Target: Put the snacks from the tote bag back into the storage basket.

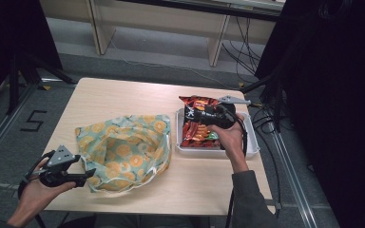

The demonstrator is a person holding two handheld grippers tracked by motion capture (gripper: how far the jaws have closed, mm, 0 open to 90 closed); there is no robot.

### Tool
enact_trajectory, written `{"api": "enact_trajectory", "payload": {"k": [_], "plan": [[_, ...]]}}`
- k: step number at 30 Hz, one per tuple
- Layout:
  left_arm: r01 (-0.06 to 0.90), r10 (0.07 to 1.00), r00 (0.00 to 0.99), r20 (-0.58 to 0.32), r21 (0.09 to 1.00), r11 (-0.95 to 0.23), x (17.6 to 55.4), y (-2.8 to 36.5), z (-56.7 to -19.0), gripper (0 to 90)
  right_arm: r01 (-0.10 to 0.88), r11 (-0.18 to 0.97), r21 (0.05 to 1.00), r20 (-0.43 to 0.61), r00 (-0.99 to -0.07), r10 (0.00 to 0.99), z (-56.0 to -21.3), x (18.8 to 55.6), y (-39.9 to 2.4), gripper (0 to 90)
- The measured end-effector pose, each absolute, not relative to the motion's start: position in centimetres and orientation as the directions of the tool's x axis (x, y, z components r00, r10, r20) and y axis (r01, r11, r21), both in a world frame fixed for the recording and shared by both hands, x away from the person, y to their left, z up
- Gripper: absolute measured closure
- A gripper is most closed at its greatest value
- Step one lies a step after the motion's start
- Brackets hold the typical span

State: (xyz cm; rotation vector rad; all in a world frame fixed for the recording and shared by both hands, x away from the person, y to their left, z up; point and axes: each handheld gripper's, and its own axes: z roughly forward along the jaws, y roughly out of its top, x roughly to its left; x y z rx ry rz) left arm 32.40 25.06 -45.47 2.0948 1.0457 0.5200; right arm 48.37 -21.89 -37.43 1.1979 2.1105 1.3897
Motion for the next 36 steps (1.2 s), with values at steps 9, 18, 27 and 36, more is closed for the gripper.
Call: {"api": "enact_trajectory", "payload": {"k": [9, 18, 27, 36], "plan": [[0.516, 0.809, 0.587, 0.030, 0.756, -0.402, 32.4, 25.1, -45.5, 23.8, 0.479, 0.190, 0.857, 0.165, -0.605, 0.778, -38.6, 47.9, -20.8, 40.9], [0.527, 0.821, 0.571, 0.016, 0.759, -0.381, 32.4, 25.2, -45.5, 20.5, 0.511, 0.205, 0.835, 0.187, -0.613, 0.767, -39.6, 46.7, -20.0, 38.0], [0.532, 0.833, 0.553, -0.014, 0.775, -0.341, 32.5, 25.1, -45.5, 17.0, 0.497, 0.245, 0.832, 0.154, -0.632, 0.759, -40.3, 45.5, -19.7, 35.9], [0.525, 0.819, 0.574, 0.004, 0.766, -0.371, 32.5, 25.2, -45.4, 17.9, 0.469, 0.264, 0.843, 0.141, -0.665, 0.733, -40.7, 44.0, -18.6, 36.1]]}}
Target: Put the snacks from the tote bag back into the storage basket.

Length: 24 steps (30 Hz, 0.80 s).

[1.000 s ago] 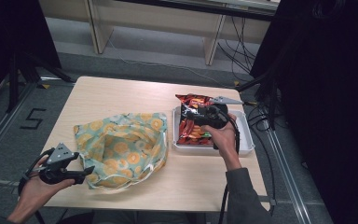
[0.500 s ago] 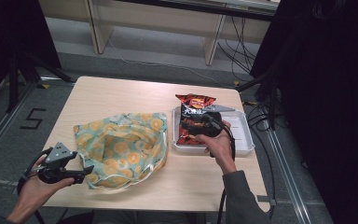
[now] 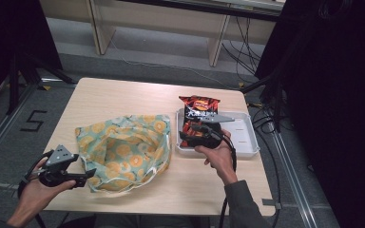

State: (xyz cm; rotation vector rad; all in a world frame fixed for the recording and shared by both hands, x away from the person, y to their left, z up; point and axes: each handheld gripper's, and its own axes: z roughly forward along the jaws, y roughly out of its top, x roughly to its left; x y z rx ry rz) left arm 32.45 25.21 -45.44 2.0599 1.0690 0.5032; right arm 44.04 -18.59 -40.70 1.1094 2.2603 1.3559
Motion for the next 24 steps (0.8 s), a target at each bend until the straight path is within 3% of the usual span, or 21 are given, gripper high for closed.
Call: {"api": "enact_trajectory", "payload": {"k": [24], "plan": [[0.513, 0.811, 0.584, 0.016, 0.768, -0.384, 32.3, 25.0, -45.5, 18.2, 0.476, 0.320, 0.819, 0.156, -0.721, 0.675, -43.2, 39.6, -16.8, 33.6]]}}
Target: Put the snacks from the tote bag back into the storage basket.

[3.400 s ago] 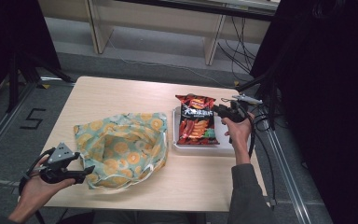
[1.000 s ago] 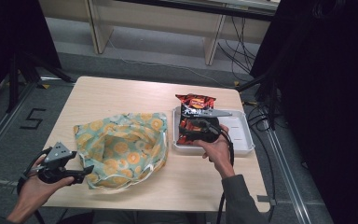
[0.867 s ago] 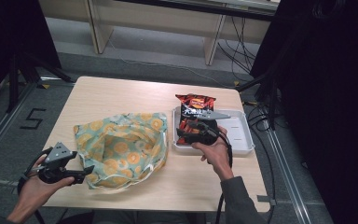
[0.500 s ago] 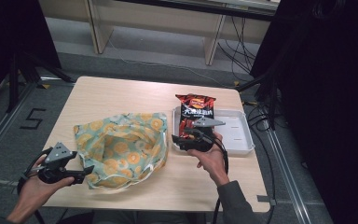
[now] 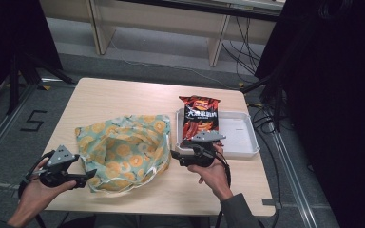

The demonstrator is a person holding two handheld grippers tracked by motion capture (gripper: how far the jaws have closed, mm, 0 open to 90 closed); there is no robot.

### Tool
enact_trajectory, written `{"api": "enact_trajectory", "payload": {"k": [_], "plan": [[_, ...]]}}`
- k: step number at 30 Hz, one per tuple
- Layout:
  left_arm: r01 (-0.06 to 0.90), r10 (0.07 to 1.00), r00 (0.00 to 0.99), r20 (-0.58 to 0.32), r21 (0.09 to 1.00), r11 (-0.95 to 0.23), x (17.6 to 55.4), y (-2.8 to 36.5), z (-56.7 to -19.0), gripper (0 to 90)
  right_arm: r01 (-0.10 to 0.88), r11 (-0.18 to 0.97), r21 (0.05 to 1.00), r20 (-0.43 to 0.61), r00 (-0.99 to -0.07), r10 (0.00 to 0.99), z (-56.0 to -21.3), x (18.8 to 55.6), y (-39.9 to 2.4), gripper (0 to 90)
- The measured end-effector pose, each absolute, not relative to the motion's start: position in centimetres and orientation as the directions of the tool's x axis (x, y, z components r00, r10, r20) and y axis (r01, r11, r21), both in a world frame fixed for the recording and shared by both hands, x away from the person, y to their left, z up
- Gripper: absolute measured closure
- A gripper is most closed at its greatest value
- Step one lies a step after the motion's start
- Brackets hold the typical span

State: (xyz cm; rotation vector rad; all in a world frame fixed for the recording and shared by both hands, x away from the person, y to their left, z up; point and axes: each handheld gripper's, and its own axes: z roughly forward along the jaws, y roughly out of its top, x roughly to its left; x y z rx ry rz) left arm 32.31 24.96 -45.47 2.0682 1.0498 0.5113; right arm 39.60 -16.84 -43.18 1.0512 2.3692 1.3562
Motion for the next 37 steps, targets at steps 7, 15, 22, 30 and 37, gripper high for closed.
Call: {"api": "enact_trajectory", "payload": {"k": [7, 15, 22, 30, 37], "plan": [[0.507, 0.796, 0.604, 0.027, 0.758, -0.411, 31.6, 24.5, -45.4, 18.2, 0.461, 0.375, 0.805, 0.125, -0.749, 0.651, -43.4, 37.5, -16.3, 31.2], [0.487, 0.790, 0.613, 0.010, 0.783, -0.388, 30.2, 23.1, -45.7, 18.3, 0.454, 0.464, 0.761, 0.084, -0.778, 0.623, -44.7, 35.9, -15.7, 29.5], [0.487, 0.781, 0.623, 0.044, 0.759, -0.431, 29.8, 23.4, -45.7, 18.3, 0.455, 0.473, 0.755, 0.089, -0.785, 0.613, -45.0, 35.0, -15.7, 28.5], [0.500, 0.792, 0.610, 0.033, 0.759, -0.417, 29.7, 23.4, -45.7, 18.3, 0.452, 0.476, 0.755, 0.084, -0.786, 0.613, -45.1, 35.0, -15.9, 28.5], [0.495, 0.788, 0.614, 0.042, 0.758, -0.426, 29.8, 23.4, -45.6, 18.3, 0.458, 0.477, 0.750, 0.091, -0.786, 0.612, -45.0, 35.1, -16.0, 28.5]]}}
